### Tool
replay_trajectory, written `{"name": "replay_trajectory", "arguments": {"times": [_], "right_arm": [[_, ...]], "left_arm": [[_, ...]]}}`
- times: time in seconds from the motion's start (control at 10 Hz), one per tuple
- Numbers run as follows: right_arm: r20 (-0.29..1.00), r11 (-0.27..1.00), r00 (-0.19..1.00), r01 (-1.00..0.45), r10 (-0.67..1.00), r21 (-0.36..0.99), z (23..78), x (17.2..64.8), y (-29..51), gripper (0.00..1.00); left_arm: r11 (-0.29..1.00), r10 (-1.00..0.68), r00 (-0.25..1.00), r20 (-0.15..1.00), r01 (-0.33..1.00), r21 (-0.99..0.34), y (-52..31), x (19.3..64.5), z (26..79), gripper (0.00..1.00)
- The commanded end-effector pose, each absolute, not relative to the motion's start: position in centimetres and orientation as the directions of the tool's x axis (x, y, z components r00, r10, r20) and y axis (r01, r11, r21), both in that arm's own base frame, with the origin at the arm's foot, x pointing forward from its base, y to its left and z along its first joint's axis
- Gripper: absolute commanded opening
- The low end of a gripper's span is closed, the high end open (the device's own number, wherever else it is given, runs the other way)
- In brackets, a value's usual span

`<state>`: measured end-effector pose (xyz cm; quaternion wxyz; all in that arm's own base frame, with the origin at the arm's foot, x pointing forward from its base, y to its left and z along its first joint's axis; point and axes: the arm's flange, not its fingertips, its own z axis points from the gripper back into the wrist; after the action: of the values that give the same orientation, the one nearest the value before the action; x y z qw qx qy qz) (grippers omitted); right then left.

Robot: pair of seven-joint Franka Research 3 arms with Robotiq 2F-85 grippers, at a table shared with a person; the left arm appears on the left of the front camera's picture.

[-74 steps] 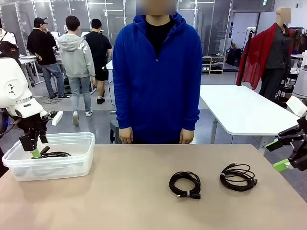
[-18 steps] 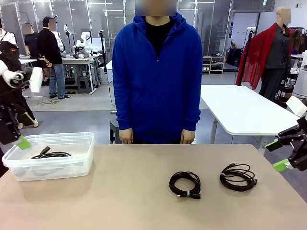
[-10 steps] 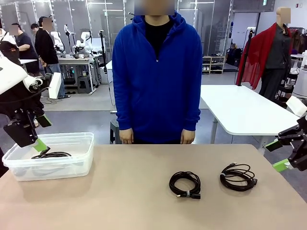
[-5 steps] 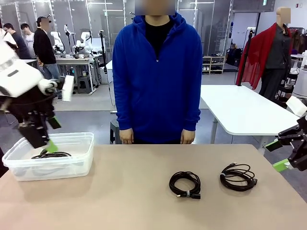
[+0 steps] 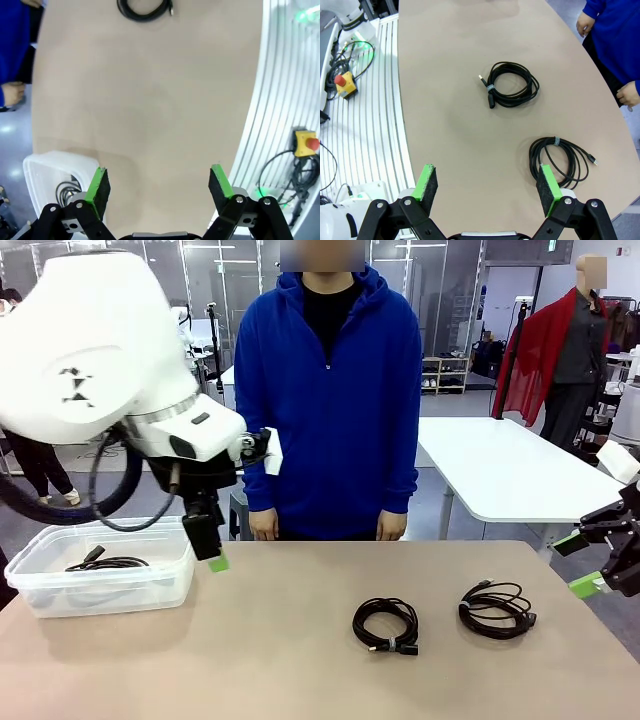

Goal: Organize and store the cables.
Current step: Place the USB Extension Cable into the Organizing box.

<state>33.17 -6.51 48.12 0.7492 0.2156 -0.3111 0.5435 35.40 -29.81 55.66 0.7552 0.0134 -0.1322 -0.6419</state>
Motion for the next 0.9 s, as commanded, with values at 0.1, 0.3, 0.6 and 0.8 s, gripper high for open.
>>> {"name": "replay_trajectory", "arguments": {"times": [0.1, 0.3, 0.6, 0.8], "right_arm": [[0.710, 0.317, 0.217, -0.948, 0.670, -0.009, 48.1, 33.1, -6.4, 1.00], [0.710, 0.317, 0.217, -0.948, 0.670, -0.009, 48.1, 33.1, -6.4, 1.00], [0.710, 0.317, 0.217, -0.948, 0.670, -0.009, 48.1, 33.1, -6.4, 1.00], [0.710, 0.317, 0.217, -0.948, 0.670, -0.009, 48.1, 33.1, -6.4, 1.00]], "left_arm": [[0.159, -0.982, 0.138, 0.126, 0.971, 0.179, -36.7, 36.8, 54.9, 1.00], [0.129, -0.985, 0.102, 0.142, 0.973, 0.193, -42.0, 37.6, 52.3, 1.00], [0.131, -0.985, 0.099, 0.142, 0.964, 0.232, -46.4, 38.1, 49.4, 1.00], [0.066, -0.991, 0.042, 0.127, 0.979, 0.191, -46.3, 38.4, 49.7, 1.00]]}}
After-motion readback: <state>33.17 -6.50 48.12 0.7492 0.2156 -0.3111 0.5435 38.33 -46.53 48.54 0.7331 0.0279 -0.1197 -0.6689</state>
